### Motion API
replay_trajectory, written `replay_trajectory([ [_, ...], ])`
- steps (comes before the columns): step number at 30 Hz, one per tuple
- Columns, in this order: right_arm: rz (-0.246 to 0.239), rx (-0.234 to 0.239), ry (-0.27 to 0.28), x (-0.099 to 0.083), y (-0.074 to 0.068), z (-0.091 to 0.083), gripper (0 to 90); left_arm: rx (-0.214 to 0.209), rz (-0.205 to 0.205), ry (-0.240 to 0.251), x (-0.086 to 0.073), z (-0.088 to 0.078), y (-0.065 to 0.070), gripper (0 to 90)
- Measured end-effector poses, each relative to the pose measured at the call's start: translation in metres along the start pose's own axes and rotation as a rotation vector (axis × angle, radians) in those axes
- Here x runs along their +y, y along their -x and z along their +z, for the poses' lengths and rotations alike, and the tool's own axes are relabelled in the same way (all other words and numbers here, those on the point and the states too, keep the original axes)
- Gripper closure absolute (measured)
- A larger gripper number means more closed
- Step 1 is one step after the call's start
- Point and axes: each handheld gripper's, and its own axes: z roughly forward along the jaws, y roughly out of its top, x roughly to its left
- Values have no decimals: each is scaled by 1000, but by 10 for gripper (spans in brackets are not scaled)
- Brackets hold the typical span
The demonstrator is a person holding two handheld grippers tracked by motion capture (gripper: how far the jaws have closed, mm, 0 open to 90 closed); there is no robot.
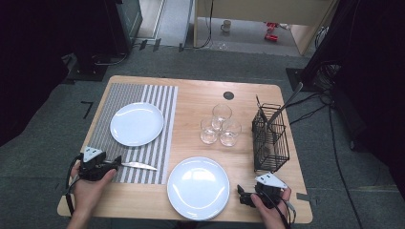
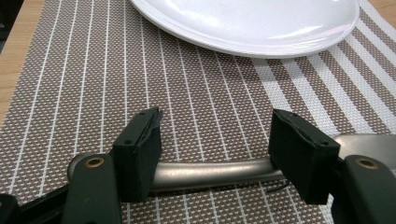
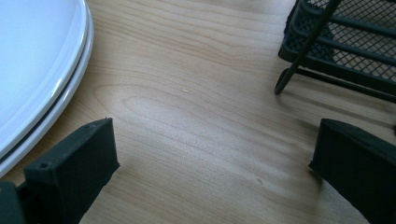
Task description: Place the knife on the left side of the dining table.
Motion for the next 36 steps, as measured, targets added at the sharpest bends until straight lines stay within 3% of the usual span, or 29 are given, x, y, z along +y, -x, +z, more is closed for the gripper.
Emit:
replay_trajectory([
  [5,2,-1,18,1,-2,-6,0,3,5,-3,0,0,1,347],
  [14,-4,-8,102,17,-7,-34,0,20,7,-3,-1,-1,2,358],
  [27,-46,-1,227,52,-18,-75,0,27,-11,-6,-1,-2,2,373],
  [36,-35,-14,294,82,-9,-94,0,21,-18,-5,-2,-5,2,373],
])
